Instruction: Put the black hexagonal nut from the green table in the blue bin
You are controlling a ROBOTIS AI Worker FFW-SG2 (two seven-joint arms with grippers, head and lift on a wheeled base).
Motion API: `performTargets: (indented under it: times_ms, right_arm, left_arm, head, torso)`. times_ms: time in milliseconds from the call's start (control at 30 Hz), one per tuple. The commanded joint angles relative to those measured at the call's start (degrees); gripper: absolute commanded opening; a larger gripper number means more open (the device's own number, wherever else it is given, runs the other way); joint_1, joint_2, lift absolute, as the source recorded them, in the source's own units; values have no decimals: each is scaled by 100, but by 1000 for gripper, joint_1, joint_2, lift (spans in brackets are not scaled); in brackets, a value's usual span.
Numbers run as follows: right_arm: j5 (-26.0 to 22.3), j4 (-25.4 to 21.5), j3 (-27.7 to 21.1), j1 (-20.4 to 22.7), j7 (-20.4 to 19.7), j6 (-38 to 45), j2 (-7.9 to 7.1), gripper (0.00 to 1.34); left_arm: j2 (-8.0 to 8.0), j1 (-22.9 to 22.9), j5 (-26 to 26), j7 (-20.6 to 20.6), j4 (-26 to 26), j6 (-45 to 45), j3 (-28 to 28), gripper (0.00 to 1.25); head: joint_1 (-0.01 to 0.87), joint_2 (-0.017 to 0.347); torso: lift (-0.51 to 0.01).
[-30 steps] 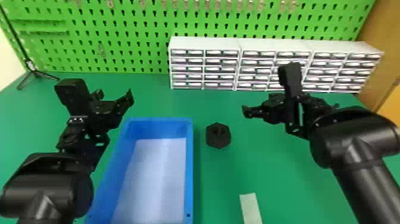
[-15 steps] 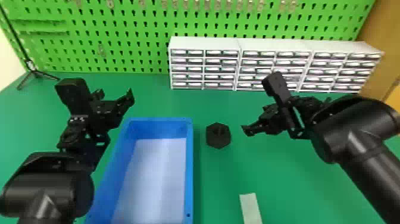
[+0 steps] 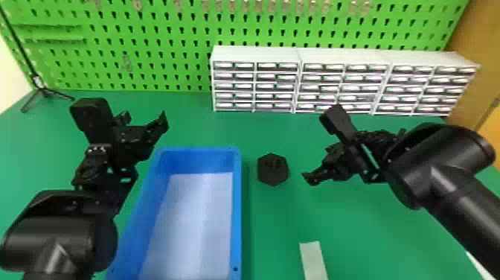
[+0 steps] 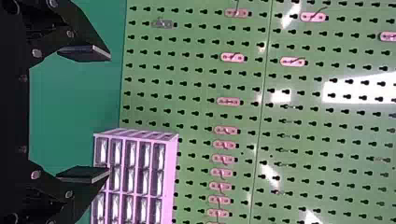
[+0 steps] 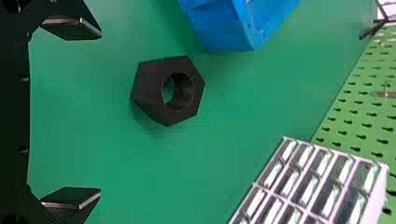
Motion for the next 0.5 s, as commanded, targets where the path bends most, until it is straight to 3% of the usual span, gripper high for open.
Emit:
performTargets:
  times_ms: [0,467]
  right_arm:
    - [-140,50,175,-67,0,-41,-55,1221]
    - [-324,173,368,-138,-8,-191,-99,1220]
  left_arm:
    - [0,-5,-16,-3,0,0,-7,861]
    - [0,-40,-16,-3,17,0,-33,861]
  head:
    - [686,28]
    - [686,28]
  torso:
    - [-96]
    - [-96]
